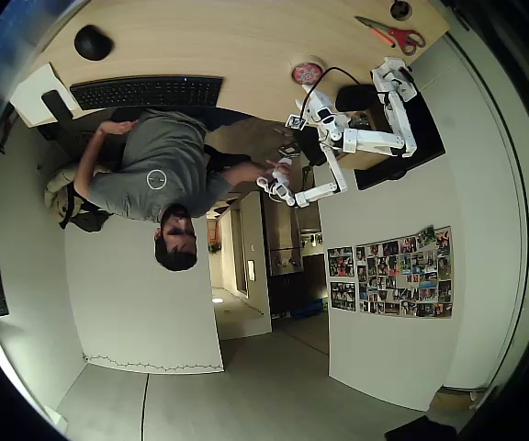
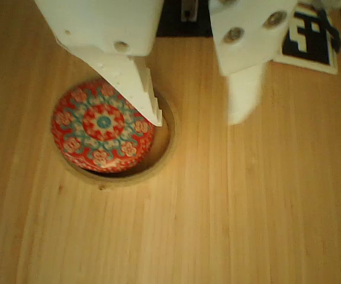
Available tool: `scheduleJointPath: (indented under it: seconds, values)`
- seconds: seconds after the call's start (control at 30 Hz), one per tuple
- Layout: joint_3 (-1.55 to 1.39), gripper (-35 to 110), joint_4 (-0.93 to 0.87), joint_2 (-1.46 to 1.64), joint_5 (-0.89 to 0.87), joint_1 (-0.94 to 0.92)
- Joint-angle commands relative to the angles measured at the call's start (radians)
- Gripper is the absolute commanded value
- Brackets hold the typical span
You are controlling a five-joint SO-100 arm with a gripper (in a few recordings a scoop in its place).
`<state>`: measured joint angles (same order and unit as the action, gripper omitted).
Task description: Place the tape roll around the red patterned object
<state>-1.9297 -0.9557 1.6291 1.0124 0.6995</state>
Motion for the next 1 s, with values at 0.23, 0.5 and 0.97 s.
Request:
scheduleJointPath:
  seconds: [0.23,0.5,0.97]
  values:
    - [0.583,48,-0.615,0.012,0.221,-0.046]
    - [0.535,46,-0.723,0.167,0.267,-0.092]
    - [0.216,47,-0.650,0.387,0.184,-0.078]
